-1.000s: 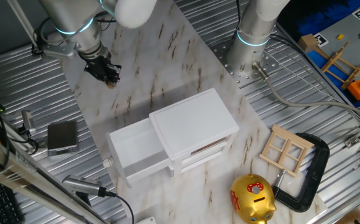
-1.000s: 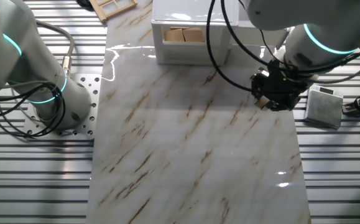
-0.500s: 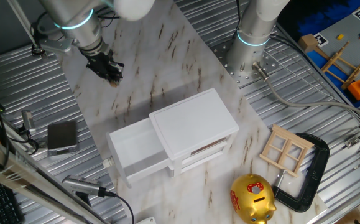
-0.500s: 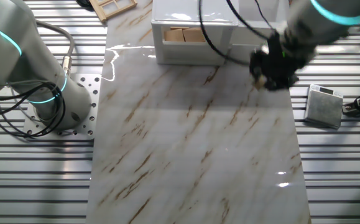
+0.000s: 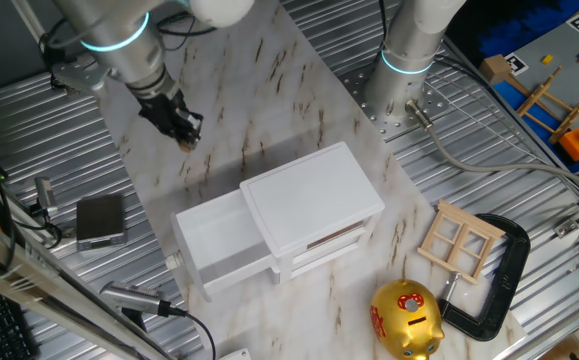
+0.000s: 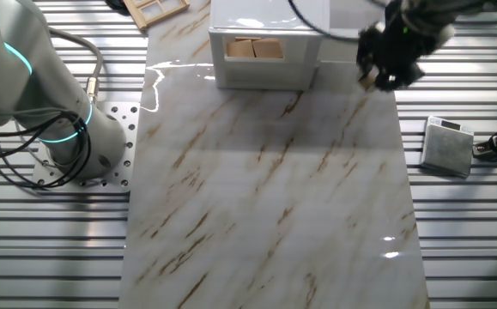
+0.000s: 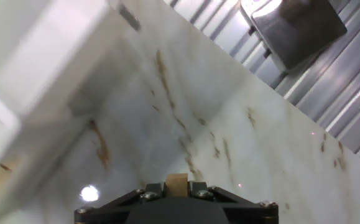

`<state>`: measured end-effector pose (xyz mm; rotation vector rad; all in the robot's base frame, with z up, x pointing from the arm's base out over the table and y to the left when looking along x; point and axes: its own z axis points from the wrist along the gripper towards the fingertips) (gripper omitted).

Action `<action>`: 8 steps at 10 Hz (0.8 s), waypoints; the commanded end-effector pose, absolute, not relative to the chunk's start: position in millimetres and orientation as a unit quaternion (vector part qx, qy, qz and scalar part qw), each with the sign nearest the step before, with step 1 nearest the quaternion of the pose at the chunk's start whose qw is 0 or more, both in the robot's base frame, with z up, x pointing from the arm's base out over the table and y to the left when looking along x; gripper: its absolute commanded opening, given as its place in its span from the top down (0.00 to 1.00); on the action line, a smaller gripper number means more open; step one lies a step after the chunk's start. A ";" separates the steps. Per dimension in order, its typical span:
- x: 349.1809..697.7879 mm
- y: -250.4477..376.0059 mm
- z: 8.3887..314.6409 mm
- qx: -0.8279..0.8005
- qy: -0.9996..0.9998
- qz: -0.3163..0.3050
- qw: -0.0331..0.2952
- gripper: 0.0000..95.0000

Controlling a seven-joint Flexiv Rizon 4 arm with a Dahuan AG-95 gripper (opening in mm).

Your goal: Put things in the drawer

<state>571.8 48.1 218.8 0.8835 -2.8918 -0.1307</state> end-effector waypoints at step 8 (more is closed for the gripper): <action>572.0 68.0 216.3 0.336 -0.939 -0.041 0.055 1.00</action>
